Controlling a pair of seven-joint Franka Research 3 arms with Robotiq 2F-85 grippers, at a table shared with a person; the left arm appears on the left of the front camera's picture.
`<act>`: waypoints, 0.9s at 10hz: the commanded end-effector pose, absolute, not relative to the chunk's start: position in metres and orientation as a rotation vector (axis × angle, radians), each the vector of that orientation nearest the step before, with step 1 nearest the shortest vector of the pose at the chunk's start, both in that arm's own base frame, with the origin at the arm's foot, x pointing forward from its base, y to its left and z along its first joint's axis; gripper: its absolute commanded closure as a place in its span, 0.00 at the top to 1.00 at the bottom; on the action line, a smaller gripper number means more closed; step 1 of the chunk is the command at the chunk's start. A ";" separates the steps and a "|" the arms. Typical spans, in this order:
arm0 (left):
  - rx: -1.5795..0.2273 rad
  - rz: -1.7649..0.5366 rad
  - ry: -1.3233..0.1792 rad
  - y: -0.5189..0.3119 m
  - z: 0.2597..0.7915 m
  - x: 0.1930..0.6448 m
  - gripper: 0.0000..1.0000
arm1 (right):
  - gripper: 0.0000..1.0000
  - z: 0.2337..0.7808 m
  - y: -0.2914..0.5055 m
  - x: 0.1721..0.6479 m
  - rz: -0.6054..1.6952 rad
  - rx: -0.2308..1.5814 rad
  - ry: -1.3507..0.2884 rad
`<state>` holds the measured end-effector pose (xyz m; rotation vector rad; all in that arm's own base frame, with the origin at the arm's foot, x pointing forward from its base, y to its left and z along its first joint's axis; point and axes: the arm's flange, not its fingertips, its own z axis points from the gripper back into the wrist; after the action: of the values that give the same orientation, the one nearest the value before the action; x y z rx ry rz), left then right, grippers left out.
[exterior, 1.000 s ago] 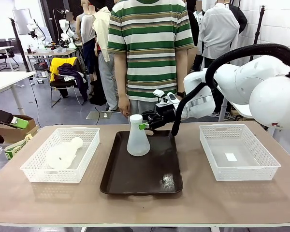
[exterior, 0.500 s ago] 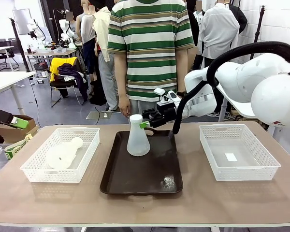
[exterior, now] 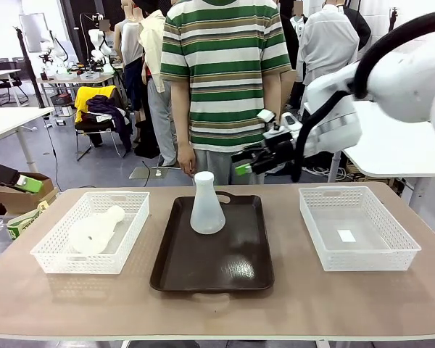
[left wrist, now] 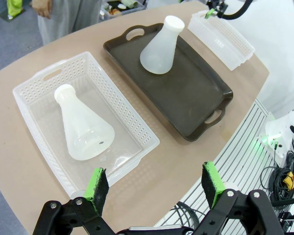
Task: Prepare the laboratory tools.
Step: Pick up the Big flask that the person points to.
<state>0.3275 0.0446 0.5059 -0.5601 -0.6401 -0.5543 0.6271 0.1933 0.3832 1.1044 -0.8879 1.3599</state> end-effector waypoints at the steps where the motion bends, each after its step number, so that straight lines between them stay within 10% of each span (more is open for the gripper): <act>1: -0.580 -0.572 -0.652 0.047 0.505 0.328 1.00 | 1.00 0.406 0.147 0.590 1.279 0.880 -0.925; 4: -0.580 -0.572 -0.652 0.047 0.505 0.328 1.00 | 1.00 0.432 0.071 0.555 1.065 0.539 -0.940; 9: -0.580 -0.572 -0.652 0.047 0.505 0.328 1.00 | 1.00 0.411 0.009 0.514 0.877 0.498 -1.002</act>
<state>0.3275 0.0449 0.5062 -0.5597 -0.6405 -0.5538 0.5216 0.0087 0.4149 0.4871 -0.9616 0.9001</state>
